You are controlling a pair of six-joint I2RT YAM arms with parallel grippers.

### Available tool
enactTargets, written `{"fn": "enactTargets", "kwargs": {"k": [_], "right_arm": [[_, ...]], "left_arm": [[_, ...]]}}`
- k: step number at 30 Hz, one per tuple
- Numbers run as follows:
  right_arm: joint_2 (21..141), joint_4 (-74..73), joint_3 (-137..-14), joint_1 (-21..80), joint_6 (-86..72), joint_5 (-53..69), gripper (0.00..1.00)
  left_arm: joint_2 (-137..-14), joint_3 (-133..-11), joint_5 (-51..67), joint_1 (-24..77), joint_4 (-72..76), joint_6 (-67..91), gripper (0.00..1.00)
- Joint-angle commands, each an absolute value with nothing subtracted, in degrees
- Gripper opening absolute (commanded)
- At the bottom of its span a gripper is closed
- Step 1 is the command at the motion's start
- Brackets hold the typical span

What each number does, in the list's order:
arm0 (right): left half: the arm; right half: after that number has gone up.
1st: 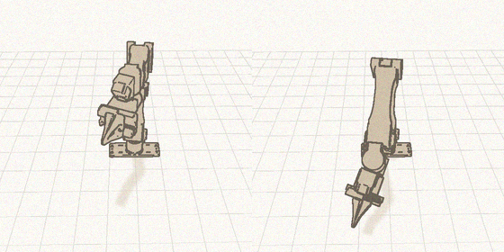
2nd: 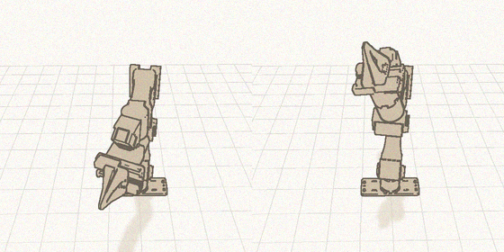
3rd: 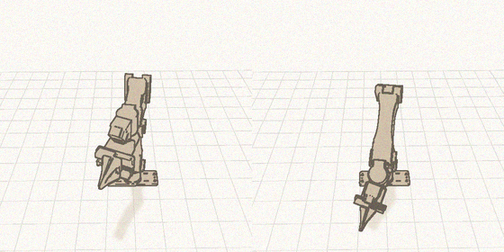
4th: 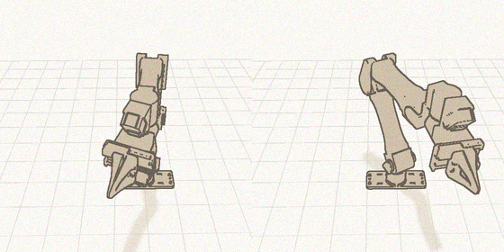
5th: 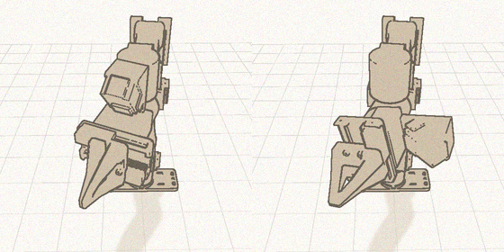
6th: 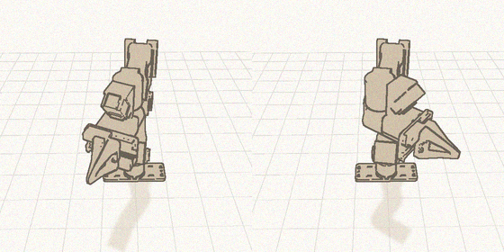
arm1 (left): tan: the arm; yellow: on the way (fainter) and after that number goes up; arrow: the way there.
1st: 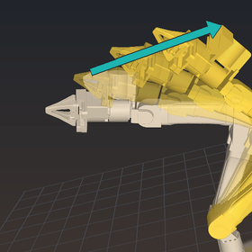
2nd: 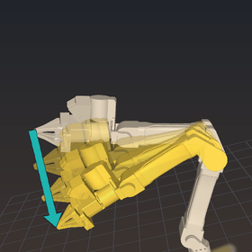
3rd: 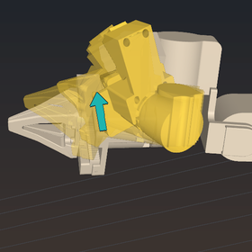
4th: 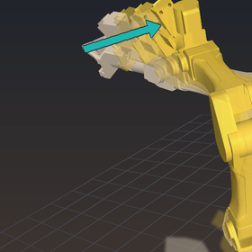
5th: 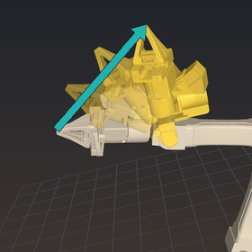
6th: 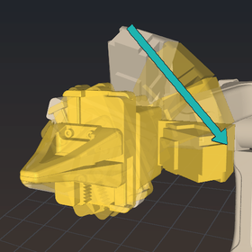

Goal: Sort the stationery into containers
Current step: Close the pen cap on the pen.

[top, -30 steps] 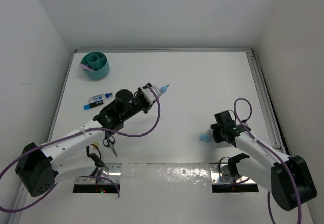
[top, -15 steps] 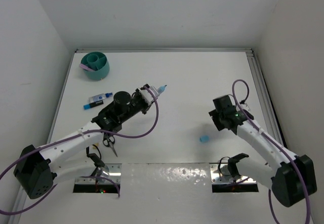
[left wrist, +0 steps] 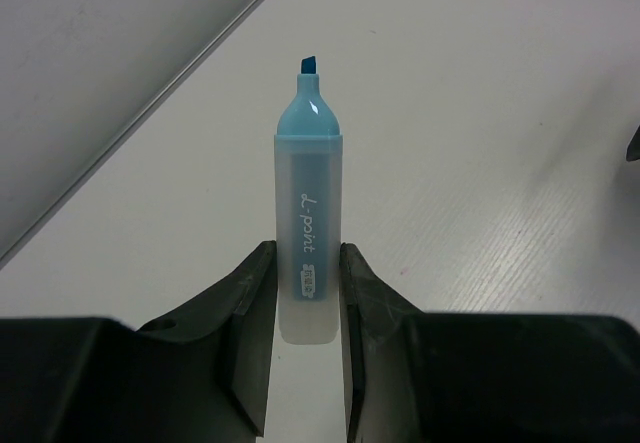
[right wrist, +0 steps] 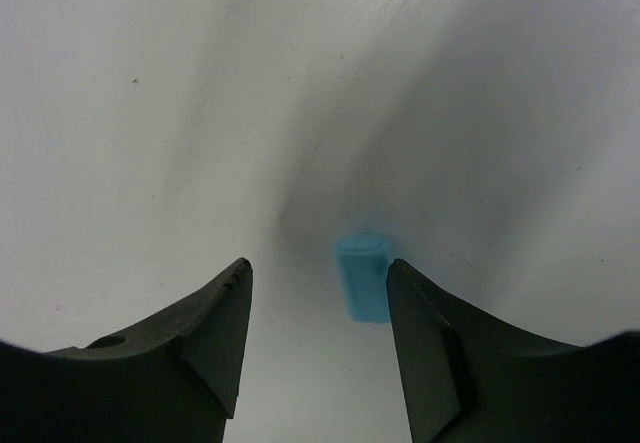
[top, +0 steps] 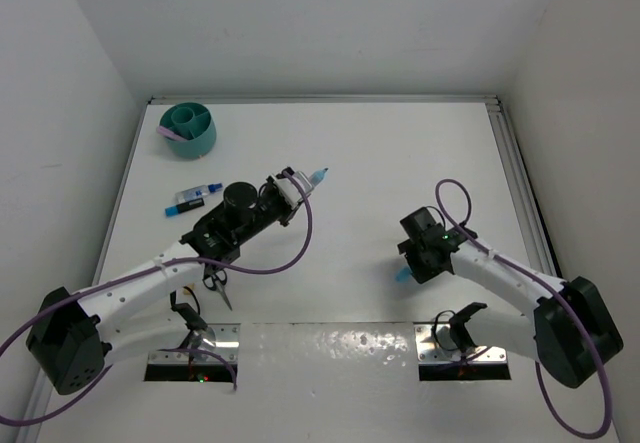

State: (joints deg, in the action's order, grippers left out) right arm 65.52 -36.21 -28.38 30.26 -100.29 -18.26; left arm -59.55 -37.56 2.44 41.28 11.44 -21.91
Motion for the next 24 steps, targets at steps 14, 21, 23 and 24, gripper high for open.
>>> {"fn": "enactTargets", "kwargs": {"k": [14,21,23,24], "right_arm": [[69.16,-30.76,-24.08,26.99,-92.12,-10.46,0.48],[72.6,-30.94,-24.7,25.58,-85.52,-9.05,0.16],[72.69,-30.94,-24.52,25.14,-83.42,-10.19,0.06],[72.51,-30.85,-24.7,25.05,-82.1,-10.8,0.02]], "left_arm": [[-58.18,-37.0,0.7,40.52,15.11,-19.69,0.0],[-58.1,-37.09,0.44,40.34,16.7,-19.69,0.0],[-57.75,-36.91,0.53,40.25,16.79,-19.25,0.0],[-57.57,-36.83,0.61,40.34,16.79,-19.07,0.0]]}}
